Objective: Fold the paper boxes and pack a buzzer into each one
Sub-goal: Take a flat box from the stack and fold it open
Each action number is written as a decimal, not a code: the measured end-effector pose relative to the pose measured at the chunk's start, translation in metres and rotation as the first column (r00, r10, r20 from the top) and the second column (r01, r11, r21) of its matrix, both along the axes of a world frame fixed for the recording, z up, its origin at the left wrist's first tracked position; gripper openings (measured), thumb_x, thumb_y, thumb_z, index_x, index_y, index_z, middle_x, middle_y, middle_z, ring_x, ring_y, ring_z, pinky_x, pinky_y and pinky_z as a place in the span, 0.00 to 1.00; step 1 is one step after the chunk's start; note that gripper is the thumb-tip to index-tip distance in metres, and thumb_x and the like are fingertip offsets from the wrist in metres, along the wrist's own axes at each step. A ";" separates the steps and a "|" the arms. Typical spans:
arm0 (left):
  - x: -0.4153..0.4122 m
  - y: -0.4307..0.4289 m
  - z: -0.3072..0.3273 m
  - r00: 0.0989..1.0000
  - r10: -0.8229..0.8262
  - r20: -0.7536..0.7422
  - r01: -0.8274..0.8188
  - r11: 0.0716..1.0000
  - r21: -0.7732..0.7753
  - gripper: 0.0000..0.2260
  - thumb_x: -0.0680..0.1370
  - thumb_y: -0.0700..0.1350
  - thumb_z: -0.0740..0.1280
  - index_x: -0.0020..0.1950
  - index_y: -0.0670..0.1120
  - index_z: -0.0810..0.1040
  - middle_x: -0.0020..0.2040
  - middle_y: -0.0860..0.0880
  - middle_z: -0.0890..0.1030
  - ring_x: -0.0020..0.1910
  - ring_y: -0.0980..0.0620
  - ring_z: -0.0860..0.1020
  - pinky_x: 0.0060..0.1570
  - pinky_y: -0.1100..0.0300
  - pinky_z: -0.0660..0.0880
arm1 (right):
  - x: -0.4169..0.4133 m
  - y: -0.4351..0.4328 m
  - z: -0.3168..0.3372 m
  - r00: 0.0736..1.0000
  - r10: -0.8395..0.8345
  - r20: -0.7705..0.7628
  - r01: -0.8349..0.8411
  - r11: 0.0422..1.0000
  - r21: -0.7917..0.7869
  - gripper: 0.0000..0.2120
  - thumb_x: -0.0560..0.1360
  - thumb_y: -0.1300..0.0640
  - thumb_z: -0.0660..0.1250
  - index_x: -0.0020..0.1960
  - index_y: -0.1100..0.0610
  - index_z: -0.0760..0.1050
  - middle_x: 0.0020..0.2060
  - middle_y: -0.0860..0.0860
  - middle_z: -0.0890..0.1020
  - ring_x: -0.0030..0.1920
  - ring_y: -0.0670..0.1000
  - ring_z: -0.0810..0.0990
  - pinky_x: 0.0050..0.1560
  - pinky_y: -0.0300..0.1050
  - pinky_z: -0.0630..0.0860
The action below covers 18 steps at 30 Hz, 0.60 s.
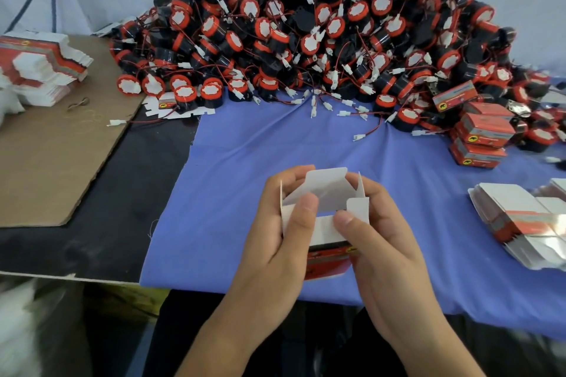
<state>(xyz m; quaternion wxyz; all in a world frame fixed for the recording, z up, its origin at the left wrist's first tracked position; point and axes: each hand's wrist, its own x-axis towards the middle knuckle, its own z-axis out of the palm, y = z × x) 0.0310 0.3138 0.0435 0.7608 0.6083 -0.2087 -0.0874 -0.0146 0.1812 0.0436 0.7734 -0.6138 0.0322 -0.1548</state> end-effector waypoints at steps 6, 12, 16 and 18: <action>0.002 0.000 0.003 0.999 0.036 -0.016 -0.035 0.999 0.022 0.10 0.85 0.48 0.62 0.63 0.59 0.78 0.56 0.59 0.82 0.51 0.58 0.83 0.39 0.66 0.81 | -0.003 0.004 0.005 0.999 -0.033 -0.015 0.034 0.999 0.024 0.17 0.72 0.47 0.71 0.60 0.49 0.80 0.51 0.52 0.83 0.47 0.49 0.80 0.44 0.41 0.77; -0.004 0.000 0.010 0.988 -0.091 0.122 0.079 0.992 0.102 0.12 0.87 0.42 0.59 0.62 0.57 0.77 0.58 0.62 0.79 0.59 0.63 0.79 0.46 0.76 0.76 | -0.003 0.012 0.001 0.958 -0.280 -0.054 0.282 0.959 0.031 0.14 0.70 0.43 0.67 0.49 0.51 0.77 0.43 0.52 0.80 0.44 0.52 0.77 0.47 0.50 0.73; -0.011 -0.006 0.005 0.953 -0.086 0.292 -0.012 0.948 0.318 0.12 0.86 0.47 0.57 0.64 0.62 0.73 0.63 0.61 0.77 0.66 0.54 0.75 0.59 0.67 0.72 | 0.001 0.013 -0.002 0.901 -0.420 -0.112 0.422 0.907 -0.010 0.07 0.73 0.49 0.62 0.43 0.53 0.73 0.38 0.52 0.75 0.40 0.50 0.73 0.44 0.52 0.68; -0.010 -0.005 0.003 0.951 -0.064 0.303 -0.040 0.945 0.325 0.13 0.85 0.47 0.57 0.64 0.63 0.73 0.63 0.61 0.77 0.67 0.54 0.75 0.62 0.65 0.71 | 0.001 0.008 -0.002 0.892 -0.433 -0.128 0.429 0.901 -0.061 0.07 0.74 0.51 0.60 0.43 0.53 0.74 0.37 0.49 0.77 0.38 0.47 0.75 0.42 0.50 0.70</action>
